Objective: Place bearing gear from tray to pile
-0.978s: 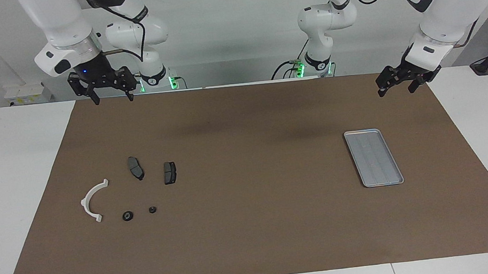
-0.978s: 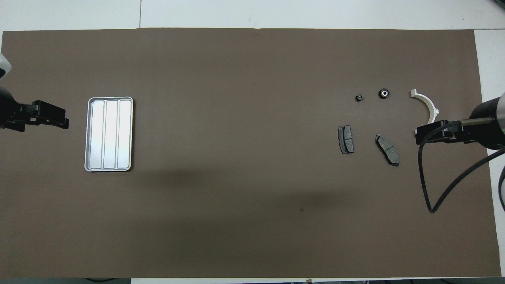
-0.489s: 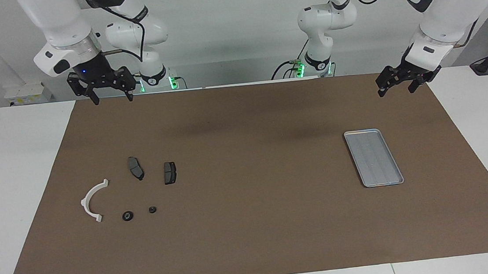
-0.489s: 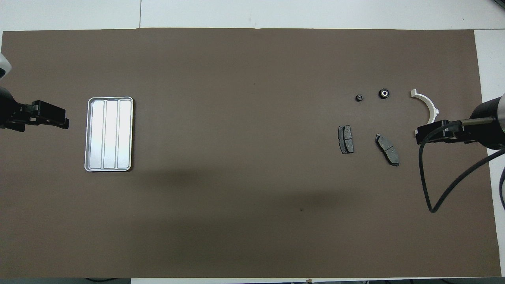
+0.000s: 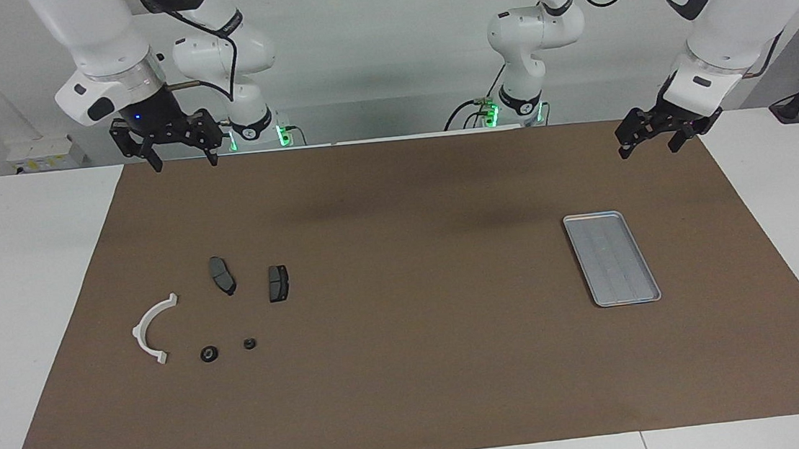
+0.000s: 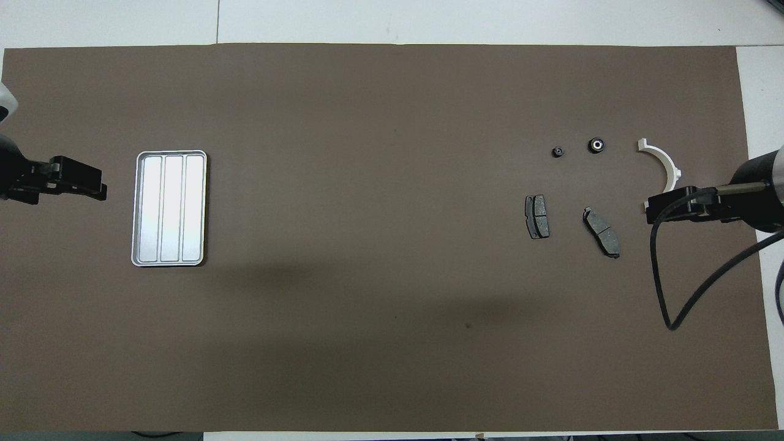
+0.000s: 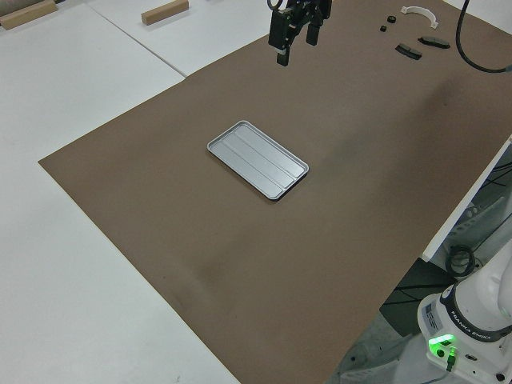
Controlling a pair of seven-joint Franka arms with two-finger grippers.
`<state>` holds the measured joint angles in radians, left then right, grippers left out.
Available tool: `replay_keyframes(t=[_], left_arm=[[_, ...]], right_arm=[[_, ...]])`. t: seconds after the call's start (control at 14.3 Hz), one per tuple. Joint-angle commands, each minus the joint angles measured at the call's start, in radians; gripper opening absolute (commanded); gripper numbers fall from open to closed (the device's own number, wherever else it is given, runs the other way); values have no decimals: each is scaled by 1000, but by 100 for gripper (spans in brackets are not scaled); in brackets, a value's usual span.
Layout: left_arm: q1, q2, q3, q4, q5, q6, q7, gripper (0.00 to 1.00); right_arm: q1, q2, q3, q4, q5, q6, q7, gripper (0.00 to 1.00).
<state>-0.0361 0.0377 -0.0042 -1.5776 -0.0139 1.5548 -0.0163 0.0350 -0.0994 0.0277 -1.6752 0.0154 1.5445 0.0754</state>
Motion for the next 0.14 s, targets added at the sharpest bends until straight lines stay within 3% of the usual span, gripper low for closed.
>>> replay_keyframes(t=[0.0,0.07], left_arm=[[-15,-30,10,-35,-4,7,-8,100],[-15,-30,10,-35,-4,7,-10,100]], right_arm=[[-14,-11,5,-9,9,16,-16,100],[-15,-11,5,-9,9,17,-16,100]])
